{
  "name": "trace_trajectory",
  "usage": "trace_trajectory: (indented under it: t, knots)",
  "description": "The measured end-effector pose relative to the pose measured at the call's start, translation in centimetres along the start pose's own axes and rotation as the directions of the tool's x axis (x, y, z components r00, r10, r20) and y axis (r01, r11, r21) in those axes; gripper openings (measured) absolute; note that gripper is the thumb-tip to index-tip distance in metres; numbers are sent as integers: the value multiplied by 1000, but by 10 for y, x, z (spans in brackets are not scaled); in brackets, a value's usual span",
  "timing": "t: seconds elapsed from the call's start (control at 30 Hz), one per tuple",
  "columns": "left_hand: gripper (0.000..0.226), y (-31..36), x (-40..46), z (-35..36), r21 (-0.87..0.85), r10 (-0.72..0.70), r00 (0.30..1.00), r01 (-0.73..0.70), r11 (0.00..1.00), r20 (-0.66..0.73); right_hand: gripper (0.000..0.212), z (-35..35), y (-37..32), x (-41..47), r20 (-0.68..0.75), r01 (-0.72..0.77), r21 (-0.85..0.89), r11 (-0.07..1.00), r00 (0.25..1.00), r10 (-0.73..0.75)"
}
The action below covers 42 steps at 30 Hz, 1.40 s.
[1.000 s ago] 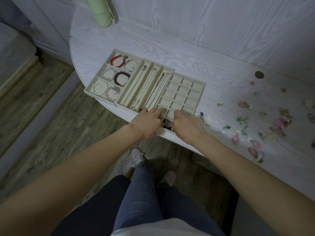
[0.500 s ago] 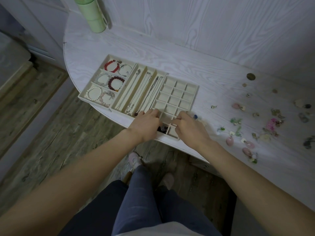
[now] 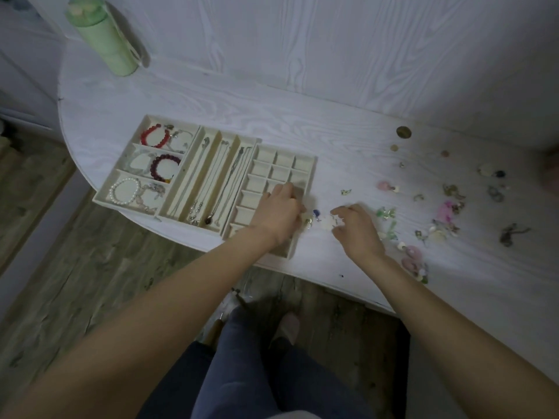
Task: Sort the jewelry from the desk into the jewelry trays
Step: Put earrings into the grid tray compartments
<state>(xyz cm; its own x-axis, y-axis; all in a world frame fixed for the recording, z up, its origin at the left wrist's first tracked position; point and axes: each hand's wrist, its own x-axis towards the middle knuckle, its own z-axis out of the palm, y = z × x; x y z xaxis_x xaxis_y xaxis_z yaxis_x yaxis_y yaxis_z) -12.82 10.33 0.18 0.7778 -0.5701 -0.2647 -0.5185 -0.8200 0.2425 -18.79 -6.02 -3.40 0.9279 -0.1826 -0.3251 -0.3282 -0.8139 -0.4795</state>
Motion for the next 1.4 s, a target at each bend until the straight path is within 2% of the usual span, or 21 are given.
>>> trace_trajectory:
  t: [0.07,0.17,0.33,0.5,0.6,0.73,0.87,0.93,1.0,1.07,1.13,1.2,1.27,1.33,1.4]
  knots:
    - [25,6,5,5,74,6,999,-10,997,51,40,4,-3,2,5,11,7,1000,1000,-11]
    - [26,11,11,13,152,8,999,-14,988,42,42,9,-5,6,3,26,-20,999,1000,-26]
    - [22,14,20,23,156,-7,1000,10,988,-17,27,5,-1,10,23,44,-52,998,999,-43]
    - [21,16,26,26,146,1,998,8,989,-57,34,1,2,6,52,27,-72,997,998,-23]
    - [21,19,30,28,155,-14,999,21,988,-49,35,-2,4,4,28,24,-25,999,999,-23]
    - [19,24,33,28,180,-37,998,45,983,-44,25,-4,6,7,19,56,1,998,998,-56]
    - [17,26,36,28,164,-61,997,67,984,-44,16,-7,3,10,21,27,102,994,999,-29]
    - [16,26,37,29,139,-45,998,51,989,-48,14,-9,2,12,57,-45,200,979,998,35]
    - [15,25,37,27,74,-10,999,13,997,-50,17,-11,0,13,126,-182,392,902,982,144]
    - [13,23,33,20,-119,4,999,-10,993,-50,22,-14,-3,11,221,-318,616,721,948,229]
    - [6,18,27,8,-363,-14,999,-4,932,-45,26,-19,-6,8,307,-389,756,527,921,240]
    - [25,11,19,-2,-523,-60,997,25,852,-49,24,-25,-10,5,361,-416,815,403,909,208]
    - [33,4,9,-11,-571,-89,994,41,820,-56,22,-30,-16,2,413,-449,809,379,894,176]
    - [35,-1,1,-18,-575,-98,993,39,817,-73,33,-34,-23,-1,443,-460,760,459,883,151]
    - [37,-7,-6,-22,-562,-79,992,12,827,-95,34,-37,-34,-4,431,-406,739,537,898,86]
